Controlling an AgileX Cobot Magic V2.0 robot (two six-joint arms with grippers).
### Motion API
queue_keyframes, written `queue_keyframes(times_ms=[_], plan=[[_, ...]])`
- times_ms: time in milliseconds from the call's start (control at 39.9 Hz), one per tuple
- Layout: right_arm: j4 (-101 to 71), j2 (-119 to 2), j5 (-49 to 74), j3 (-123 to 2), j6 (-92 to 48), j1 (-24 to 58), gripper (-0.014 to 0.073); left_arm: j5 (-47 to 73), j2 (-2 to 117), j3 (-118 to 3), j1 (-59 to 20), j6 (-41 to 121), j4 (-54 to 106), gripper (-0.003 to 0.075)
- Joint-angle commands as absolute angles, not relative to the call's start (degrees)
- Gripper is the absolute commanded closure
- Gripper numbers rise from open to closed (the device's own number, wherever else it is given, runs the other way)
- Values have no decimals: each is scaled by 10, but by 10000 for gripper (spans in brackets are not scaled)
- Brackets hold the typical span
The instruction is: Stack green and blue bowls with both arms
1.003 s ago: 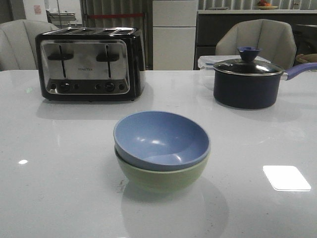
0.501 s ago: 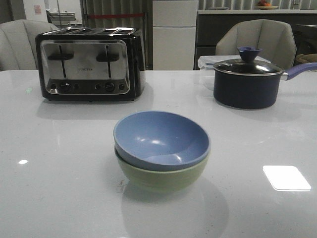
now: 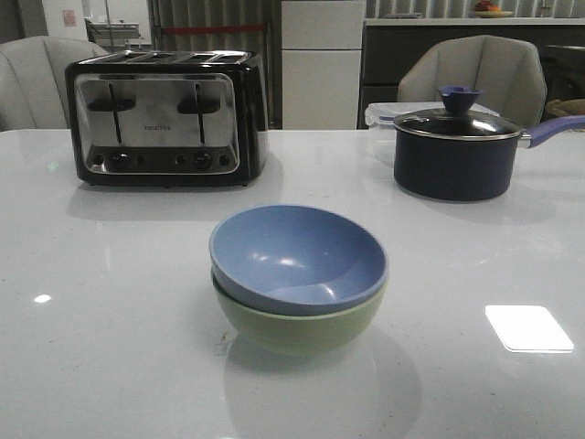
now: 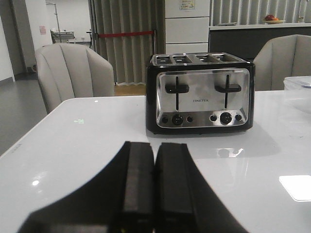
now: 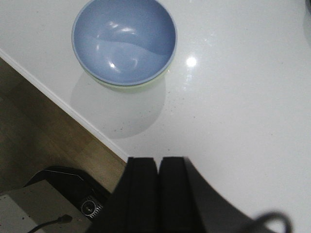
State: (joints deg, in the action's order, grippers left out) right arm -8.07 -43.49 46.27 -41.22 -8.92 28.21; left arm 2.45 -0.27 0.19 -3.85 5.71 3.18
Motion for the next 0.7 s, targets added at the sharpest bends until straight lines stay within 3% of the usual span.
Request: queue_keyframes(times_ms=[0, 276, 677], plan=[[-79, -433, 432, -427, -88, 282, 541, -28, -14, 5, -36, 57, 37, 627], [-80, -421, 431, -426, -88, 274, 541, -28, -14, 5, -36, 57, 37, 627], [-76, -194, 234, -246, -89, 50, 541, -28, -14, 5, -36, 57, 37, 627]])
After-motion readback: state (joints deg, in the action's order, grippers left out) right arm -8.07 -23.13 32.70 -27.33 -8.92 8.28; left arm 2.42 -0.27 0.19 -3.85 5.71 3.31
